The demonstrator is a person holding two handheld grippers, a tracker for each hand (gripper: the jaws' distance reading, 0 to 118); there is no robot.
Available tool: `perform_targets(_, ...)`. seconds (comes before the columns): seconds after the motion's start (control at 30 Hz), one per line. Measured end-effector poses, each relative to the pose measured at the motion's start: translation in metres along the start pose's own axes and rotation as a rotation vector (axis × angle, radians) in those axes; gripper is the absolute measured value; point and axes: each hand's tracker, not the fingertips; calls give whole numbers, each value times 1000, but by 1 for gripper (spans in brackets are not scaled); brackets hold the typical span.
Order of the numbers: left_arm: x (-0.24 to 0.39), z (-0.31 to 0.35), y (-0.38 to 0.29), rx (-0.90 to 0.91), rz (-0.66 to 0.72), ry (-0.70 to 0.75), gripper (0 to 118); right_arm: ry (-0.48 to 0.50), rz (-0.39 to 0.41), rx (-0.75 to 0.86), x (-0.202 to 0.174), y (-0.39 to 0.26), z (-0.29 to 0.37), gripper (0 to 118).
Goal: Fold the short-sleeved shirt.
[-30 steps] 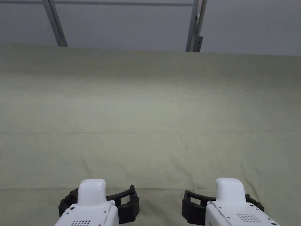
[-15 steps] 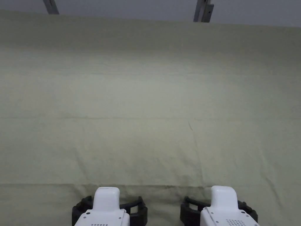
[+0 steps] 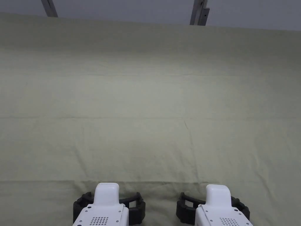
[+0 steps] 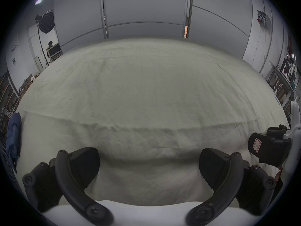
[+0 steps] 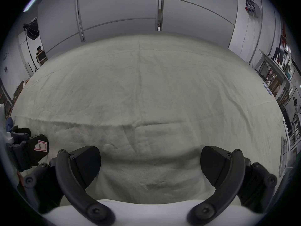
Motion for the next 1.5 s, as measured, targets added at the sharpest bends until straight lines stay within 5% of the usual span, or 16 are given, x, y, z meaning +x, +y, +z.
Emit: perform_targets(1.5,-1,-2,-2,10,3,-4,118,0,-2,3,0,-1,-2,118)
